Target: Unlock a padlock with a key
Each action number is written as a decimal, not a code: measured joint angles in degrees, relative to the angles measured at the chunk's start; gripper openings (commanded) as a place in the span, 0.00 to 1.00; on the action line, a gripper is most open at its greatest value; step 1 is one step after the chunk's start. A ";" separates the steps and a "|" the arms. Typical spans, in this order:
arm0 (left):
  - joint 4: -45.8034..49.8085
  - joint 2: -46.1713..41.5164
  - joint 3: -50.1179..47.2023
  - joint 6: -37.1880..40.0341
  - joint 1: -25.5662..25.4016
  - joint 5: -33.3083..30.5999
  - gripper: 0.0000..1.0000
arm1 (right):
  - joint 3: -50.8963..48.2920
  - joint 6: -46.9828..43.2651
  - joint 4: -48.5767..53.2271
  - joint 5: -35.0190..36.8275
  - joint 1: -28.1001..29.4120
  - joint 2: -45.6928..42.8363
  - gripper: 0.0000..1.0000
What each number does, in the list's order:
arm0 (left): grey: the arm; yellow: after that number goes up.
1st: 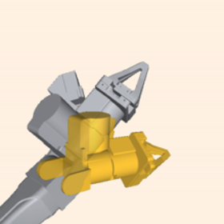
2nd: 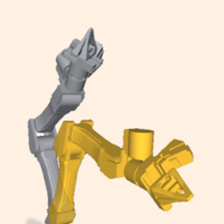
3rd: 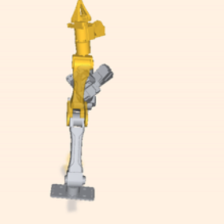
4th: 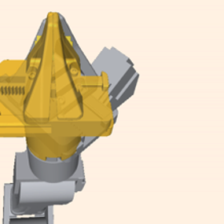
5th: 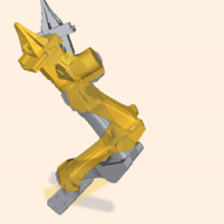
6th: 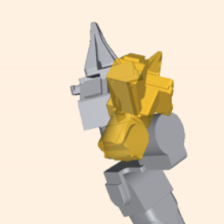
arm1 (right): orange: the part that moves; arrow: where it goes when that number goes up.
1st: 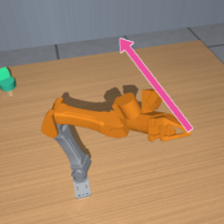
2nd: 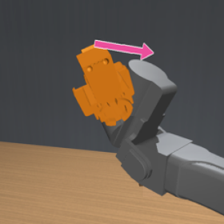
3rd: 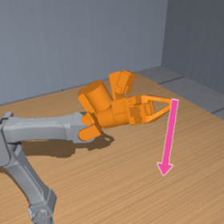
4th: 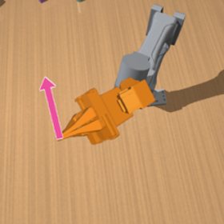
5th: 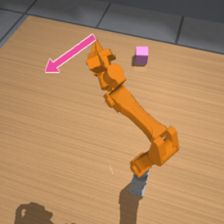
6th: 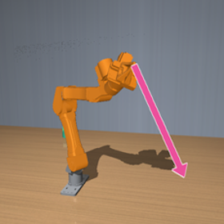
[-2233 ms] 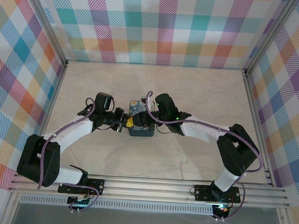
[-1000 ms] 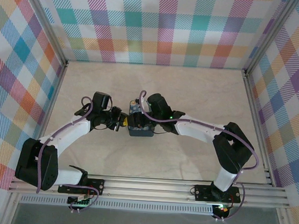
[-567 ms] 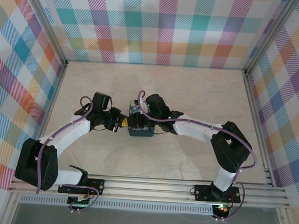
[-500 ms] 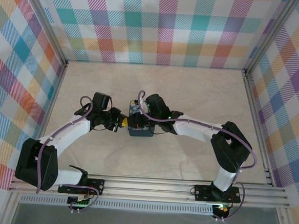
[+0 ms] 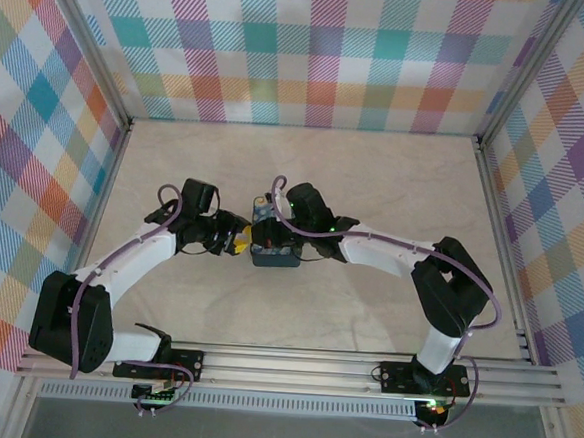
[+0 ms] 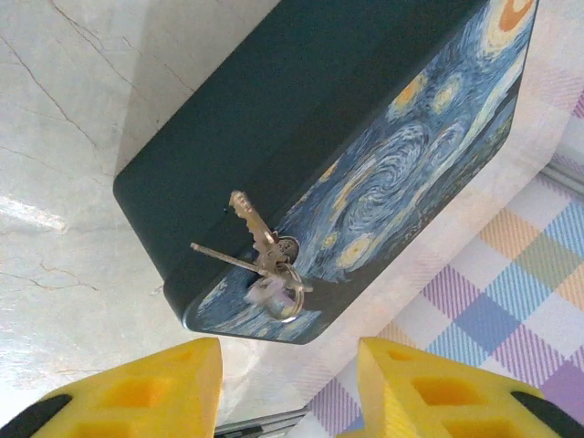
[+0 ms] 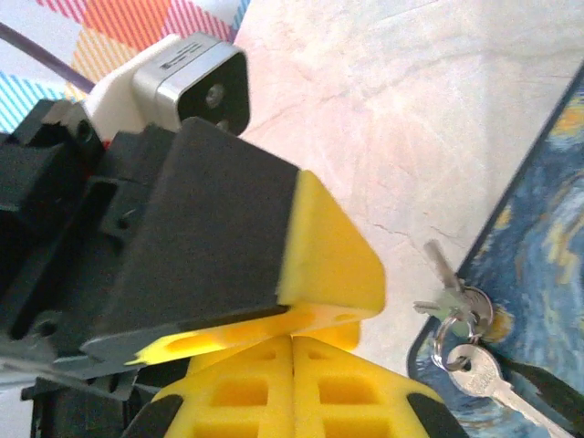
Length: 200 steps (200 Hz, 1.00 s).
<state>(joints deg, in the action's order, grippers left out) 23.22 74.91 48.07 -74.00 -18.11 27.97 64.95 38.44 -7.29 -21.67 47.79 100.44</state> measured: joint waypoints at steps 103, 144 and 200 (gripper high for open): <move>10.16 2.89 7.93 13.44 4.55 -0.57 0.56 | -5.25 -3.32 6.95 4.17 -3.93 -4.55 0.15; 10.73 2.91 7.69 20.26 5.14 -1.86 0.62 | -3.21 -5.46 10.10 4.79 -3.89 -4.94 0.16; 6.45 -1.44 -5.97 14.69 5.20 -2.82 0.53 | -3.02 -6.12 11.32 4.76 -3.89 -4.94 0.17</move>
<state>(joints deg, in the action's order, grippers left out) 29.67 73.47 42.11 -59.31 -12.91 25.15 61.93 32.32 4.03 -16.91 43.90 95.50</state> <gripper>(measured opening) 0.551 0.168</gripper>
